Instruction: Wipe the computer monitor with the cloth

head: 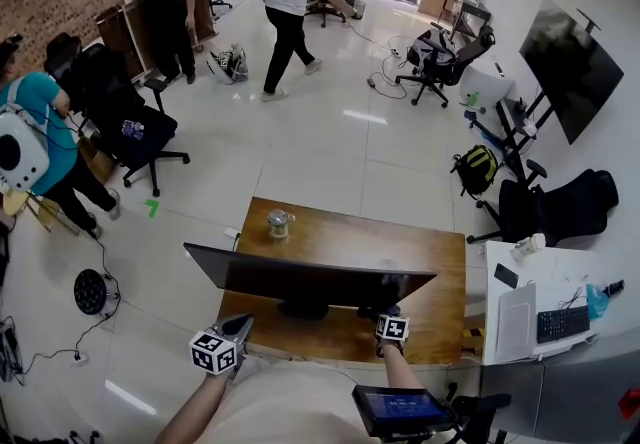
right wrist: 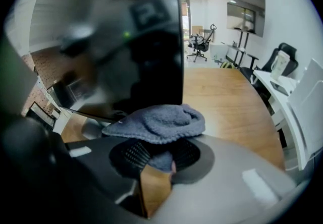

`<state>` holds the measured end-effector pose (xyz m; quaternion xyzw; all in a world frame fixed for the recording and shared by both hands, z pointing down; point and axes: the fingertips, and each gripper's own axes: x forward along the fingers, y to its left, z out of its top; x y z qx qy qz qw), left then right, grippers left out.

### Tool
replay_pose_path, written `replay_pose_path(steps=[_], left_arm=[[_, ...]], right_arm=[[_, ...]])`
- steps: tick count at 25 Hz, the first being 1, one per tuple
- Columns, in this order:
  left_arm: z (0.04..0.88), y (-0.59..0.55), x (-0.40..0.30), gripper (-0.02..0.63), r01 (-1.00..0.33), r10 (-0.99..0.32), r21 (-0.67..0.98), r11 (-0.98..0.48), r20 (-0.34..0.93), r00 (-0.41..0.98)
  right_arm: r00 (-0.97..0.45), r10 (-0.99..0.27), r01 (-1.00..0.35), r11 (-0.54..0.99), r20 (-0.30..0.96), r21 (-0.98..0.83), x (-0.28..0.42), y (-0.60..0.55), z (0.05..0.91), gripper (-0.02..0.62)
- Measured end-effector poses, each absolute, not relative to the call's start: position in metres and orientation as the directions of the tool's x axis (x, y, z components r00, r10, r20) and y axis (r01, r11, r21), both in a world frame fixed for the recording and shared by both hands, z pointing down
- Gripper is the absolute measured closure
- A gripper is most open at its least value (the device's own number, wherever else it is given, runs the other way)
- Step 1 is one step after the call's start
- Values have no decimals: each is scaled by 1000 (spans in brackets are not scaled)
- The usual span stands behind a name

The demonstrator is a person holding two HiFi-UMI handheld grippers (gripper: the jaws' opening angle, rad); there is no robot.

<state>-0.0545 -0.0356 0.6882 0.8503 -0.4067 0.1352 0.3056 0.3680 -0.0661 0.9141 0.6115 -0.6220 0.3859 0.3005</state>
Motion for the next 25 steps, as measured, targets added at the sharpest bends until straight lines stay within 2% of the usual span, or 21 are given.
replay_pose_path(steps=[8, 25], left_arm=[[689, -37, -82, 603, -778, -612, 426, -461, 482, 627], [674, -67, -173, 603, -782, -617, 418, -462, 481, 622]], right_arm=[[-82, -482, -985, -92, 872, -143, 347, -59, 915, 505], [-49, -467, -989, -103, 883, -109, 275, -69, 910, 508]])
